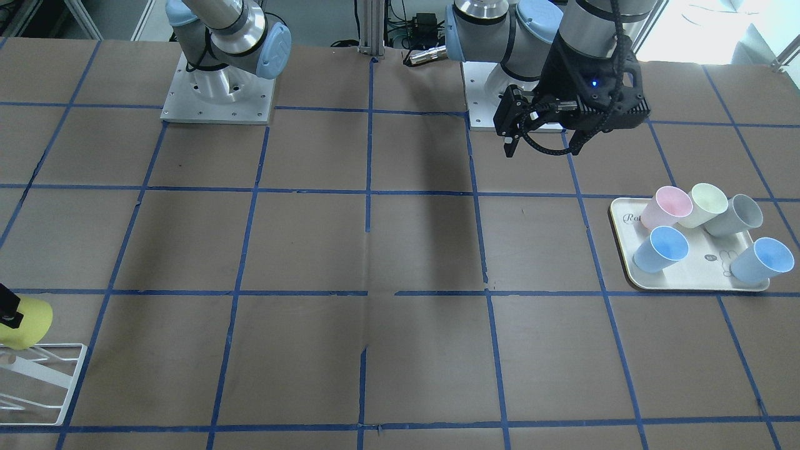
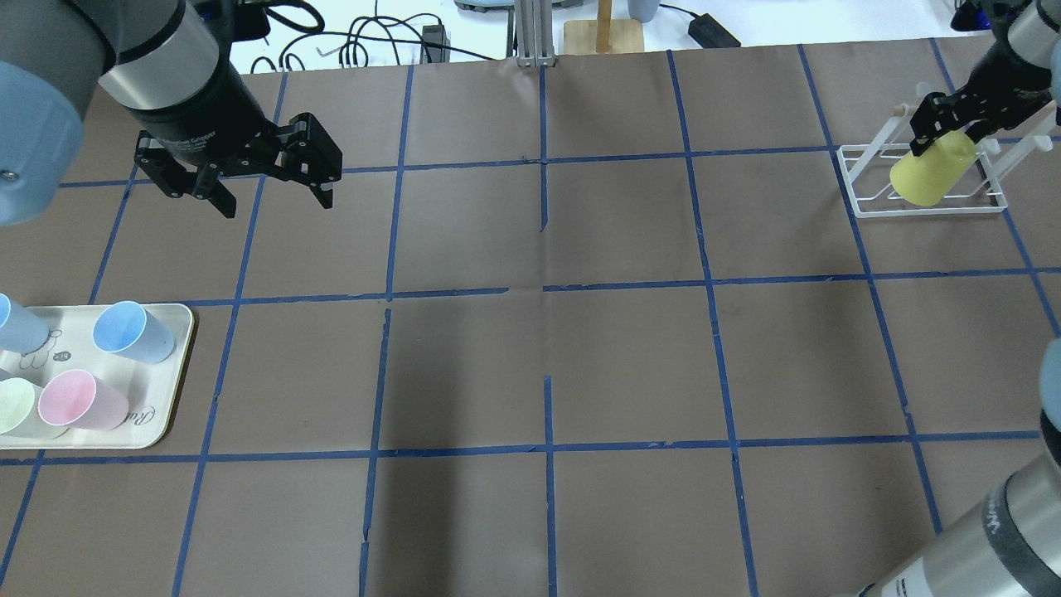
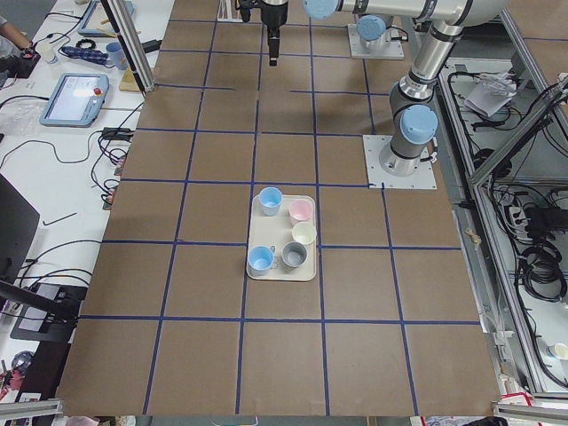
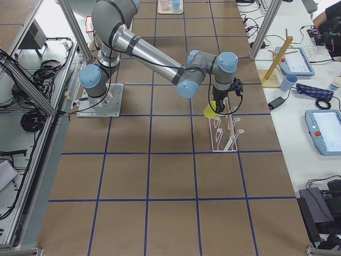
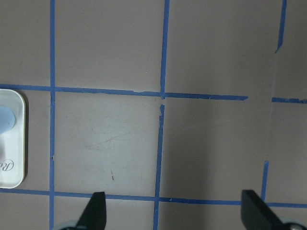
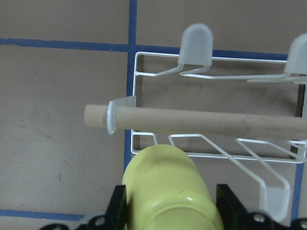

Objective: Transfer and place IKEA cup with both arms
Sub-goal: 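Lower the right gripper and close it on the yellow cup, then lift the yellow cup off the rack with the right gripper toward the center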

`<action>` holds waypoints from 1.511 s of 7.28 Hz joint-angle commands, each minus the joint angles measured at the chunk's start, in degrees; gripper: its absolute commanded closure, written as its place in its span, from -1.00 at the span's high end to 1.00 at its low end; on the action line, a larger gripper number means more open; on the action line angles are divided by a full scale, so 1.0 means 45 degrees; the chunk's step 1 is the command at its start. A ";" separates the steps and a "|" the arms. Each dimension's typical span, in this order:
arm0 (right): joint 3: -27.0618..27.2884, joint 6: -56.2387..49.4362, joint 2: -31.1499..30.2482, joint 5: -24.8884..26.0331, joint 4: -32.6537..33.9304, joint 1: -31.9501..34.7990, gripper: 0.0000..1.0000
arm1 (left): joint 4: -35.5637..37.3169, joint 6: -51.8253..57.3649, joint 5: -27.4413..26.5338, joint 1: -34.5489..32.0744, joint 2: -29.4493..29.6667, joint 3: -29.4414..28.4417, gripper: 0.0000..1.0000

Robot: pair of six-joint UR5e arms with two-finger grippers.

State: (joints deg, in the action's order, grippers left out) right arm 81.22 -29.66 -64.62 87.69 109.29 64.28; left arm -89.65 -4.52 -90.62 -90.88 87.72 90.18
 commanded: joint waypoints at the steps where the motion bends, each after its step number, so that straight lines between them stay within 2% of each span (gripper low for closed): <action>1: -0.1578 -0.0476 -0.0171 0.0065 -0.2364 -0.0006 -0.47 | 0.0000 0.0008 0.0000 0.0000 0.0000 0.0000 1.00; 4: -0.1723 -0.0928 -0.1785 0.0028 -0.4395 0.0013 -0.48 | 0.0000 -0.0011 0.0019 0.0020 0.0000 -0.0020 1.00; 5: -0.1702 -0.1026 -0.2489 -0.1424 -0.5622 0.0265 -0.56 | 0.0019 -0.0011 0.0039 0.0020 0.0000 -0.0020 1.00; 7: -0.1586 -0.0967 -0.3235 -0.4937 -0.7479 0.1279 -0.54 | -0.0039 -0.0031 0.0798 0.0078 -0.0039 -0.0020 1.00; 8: -0.1392 -0.1297 -0.3373 -0.7449 -0.8940 0.1302 -0.54 | -0.0136 -0.0031 0.2058 0.0407 -0.0097 0.0000 1.00; 9: -0.1216 -0.2325 -0.3394 -0.9079 -0.9863 0.1302 -0.54 | -0.0504 -0.0031 0.3675 0.0932 -0.0214 0.0058 1.00; 10: -0.0924 -0.3515 -0.3413 -1.0178 -1.0743 0.1302 -0.55 | -0.0662 -0.0127 0.5103 0.1247 -0.0428 0.0368 1.00; 11: -0.0186 -0.5828 -0.3433 -1.1794 -1.2066 0.1302 -0.55 | -0.0954 -0.0225 0.7263 0.1637 -0.0681 0.0893 1.00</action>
State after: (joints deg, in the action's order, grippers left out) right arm 77.33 -45.69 -79.91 43.18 61.61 70.09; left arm -92.49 -5.05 -68.60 -85.66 85.92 91.89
